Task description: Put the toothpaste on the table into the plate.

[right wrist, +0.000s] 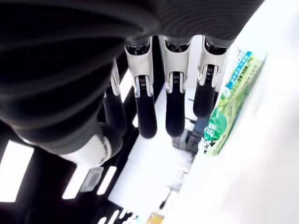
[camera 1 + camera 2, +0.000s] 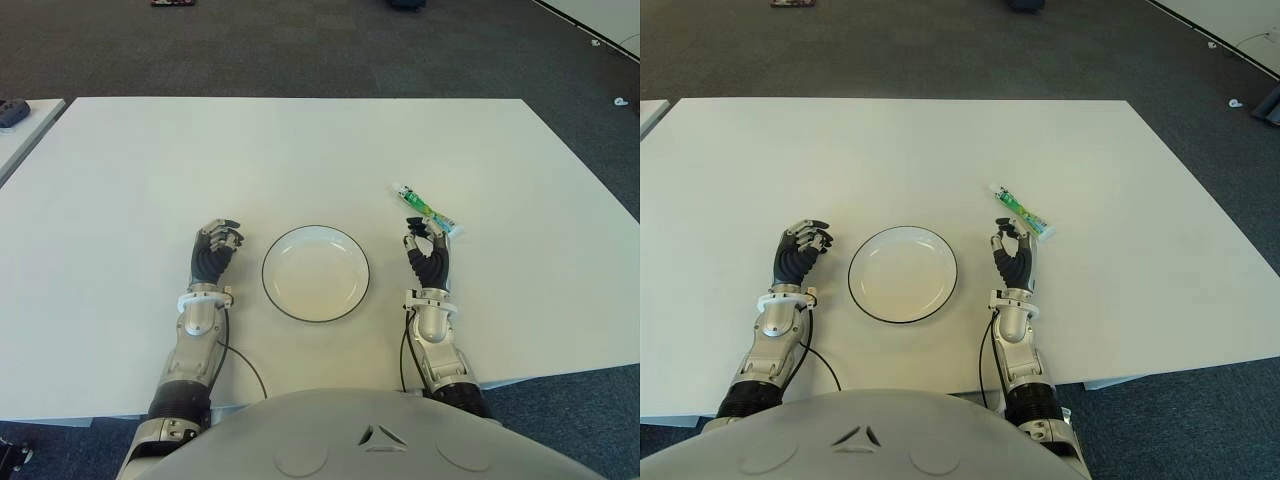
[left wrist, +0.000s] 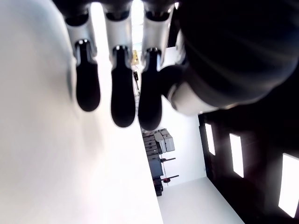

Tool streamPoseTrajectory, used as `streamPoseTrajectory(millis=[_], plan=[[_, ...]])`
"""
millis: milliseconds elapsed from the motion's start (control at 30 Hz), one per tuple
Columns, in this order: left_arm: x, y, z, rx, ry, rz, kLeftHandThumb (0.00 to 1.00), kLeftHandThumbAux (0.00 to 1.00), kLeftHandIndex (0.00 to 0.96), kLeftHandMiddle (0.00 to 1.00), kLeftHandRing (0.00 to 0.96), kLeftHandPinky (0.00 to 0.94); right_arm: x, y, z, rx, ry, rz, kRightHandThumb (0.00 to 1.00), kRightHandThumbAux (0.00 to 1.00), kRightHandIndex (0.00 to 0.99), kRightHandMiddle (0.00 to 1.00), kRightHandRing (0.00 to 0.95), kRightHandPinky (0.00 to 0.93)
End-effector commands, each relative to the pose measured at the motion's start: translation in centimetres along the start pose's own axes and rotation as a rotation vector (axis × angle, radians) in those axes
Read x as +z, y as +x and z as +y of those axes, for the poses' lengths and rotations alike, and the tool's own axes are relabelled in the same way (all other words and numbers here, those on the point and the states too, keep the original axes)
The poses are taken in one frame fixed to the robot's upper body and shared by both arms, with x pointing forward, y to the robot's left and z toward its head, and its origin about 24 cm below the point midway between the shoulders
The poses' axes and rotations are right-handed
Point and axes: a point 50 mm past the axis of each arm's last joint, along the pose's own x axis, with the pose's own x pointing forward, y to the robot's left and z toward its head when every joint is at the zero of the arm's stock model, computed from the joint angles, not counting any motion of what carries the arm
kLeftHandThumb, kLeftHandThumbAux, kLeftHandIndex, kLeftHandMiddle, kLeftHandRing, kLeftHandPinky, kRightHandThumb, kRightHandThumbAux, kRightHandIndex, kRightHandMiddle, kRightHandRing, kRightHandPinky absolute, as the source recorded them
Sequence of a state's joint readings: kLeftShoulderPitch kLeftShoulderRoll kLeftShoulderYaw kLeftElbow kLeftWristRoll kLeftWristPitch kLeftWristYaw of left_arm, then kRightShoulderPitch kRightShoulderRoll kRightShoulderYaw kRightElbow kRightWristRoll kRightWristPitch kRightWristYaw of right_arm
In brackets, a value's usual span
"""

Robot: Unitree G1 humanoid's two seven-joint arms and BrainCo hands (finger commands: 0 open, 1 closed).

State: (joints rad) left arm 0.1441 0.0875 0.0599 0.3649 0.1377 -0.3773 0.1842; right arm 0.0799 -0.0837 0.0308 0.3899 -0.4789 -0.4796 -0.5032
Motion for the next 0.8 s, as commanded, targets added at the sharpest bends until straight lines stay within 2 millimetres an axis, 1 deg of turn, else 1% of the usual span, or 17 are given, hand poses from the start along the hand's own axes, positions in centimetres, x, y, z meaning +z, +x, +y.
streamPoseTrajectory(millis=[33,200,233,267,333,433,467,533,633,800], plan=[[-0.3,0.0,-0.2,0.003,0.002,0.012,0.706,0.717,0.431,0.564,0.563,0.520,0.0,1.2,-0.1,0.013,-0.094,-0.042,0.512,0.591,0.021,0.107,0.112,0.138],[-0.4,0.0,-0.3,0.006,0.002,0.014,0.705,0.717,0.431,0.560,0.560,0.521,0.0,2.1,-0.4,0.020,-0.187,-0.062,0.490,0.492,0.003,0.028,0.035,0.069],[-0.4,0.0,-0.3,0.006,0.002,0.014,0.705,0.717,0.431,0.560,0.560,0.523,-0.1,2.4,-0.4,0.024,-0.203,-0.062,0.495,0.462,0.002,0.018,0.022,0.044],[-0.4,0.0,-0.2,0.007,0.001,0.015,0.705,0.717,0.431,0.560,0.559,0.523,-0.1,2.8,-0.5,0.033,-0.224,-0.058,0.498,0.451,0.001,0.014,0.018,0.035],[-0.4,0.0,-0.2,0.007,0.000,0.015,0.705,0.717,0.431,0.560,0.560,0.526,-0.2,3.5,-0.6,0.046,-0.251,-0.050,0.516,0.398,0.000,0.005,0.007,0.014],[-0.4,0.0,-0.3,0.009,0.001,0.016,0.705,0.718,0.431,0.560,0.561,0.528,-0.3,4.4,-0.9,0.065,-0.277,-0.036,0.537,0.342,0.000,0.001,0.002,0.004],[-0.4,0.0,-0.2,0.011,0.003,0.017,0.705,0.718,0.431,0.560,0.561,0.528,-0.2,5.0,-1.1,0.077,-0.291,-0.030,0.540,0.333,0.000,0.001,0.001,0.003],[-0.4,0.0,-0.2,0.015,0.008,0.017,0.706,0.718,0.431,0.561,0.563,0.528,0.0,6.2,-1.4,0.097,-0.319,-0.021,0.554,0.265,0.000,0.000,0.000,0.001],[-0.4,-0.1,-0.2,0.019,0.012,0.016,0.705,0.718,0.431,0.561,0.564,0.528,0.1,6.9,-1.6,0.111,-0.344,-0.014,0.560,0.217,0.000,0.000,0.000,0.000],[-0.4,-0.2,-0.3,0.020,0.012,0.014,0.705,0.718,0.431,0.558,0.564,0.528,0.6,8.1,-1.9,0.122,-0.384,-0.005,0.568,0.170,0.000,0.000,0.000,0.000]])
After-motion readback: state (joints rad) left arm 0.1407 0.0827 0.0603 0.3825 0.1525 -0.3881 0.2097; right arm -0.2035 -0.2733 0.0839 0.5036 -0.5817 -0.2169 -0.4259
